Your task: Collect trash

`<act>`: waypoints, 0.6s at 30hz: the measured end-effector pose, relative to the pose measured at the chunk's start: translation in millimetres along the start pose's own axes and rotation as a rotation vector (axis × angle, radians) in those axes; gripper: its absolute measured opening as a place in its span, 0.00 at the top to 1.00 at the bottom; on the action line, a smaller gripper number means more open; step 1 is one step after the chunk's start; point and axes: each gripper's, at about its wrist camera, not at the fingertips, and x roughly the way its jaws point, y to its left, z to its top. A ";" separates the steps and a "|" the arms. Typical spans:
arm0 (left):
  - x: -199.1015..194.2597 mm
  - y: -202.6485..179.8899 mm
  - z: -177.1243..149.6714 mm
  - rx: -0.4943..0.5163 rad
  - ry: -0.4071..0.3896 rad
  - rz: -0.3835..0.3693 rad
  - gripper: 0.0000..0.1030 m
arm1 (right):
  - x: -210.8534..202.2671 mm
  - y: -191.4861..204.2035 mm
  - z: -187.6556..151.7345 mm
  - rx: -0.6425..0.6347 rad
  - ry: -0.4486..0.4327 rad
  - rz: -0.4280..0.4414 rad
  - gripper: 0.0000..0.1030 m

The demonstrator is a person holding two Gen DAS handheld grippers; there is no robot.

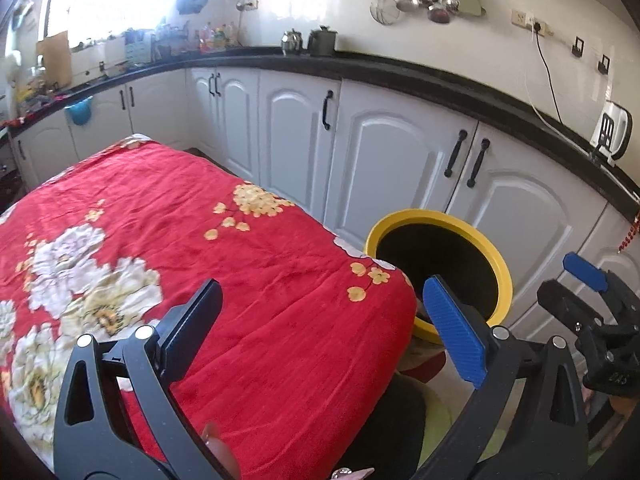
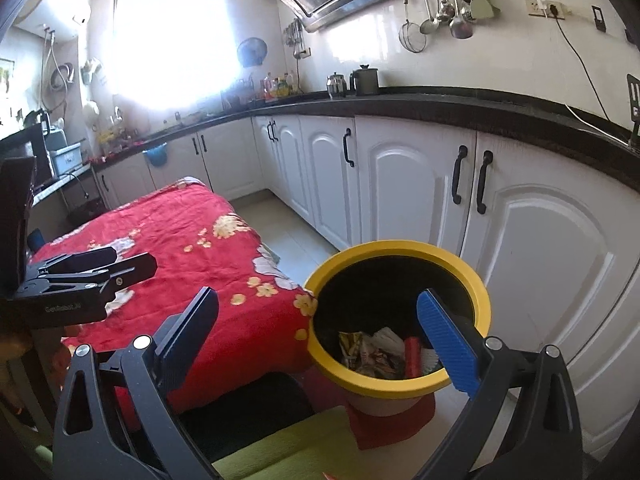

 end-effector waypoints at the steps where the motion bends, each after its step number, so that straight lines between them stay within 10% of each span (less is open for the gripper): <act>1: -5.6 -0.3 -1.4 0.004 -0.016 0.010 0.10 | -2.6 1.7 -0.5 -0.003 -0.005 0.003 0.06; 18: -58.3 -2.2 -32.2 0.002 -0.236 0.105 0.10 | -55.2 19.7 -12.1 -0.049 -0.259 -0.088 0.06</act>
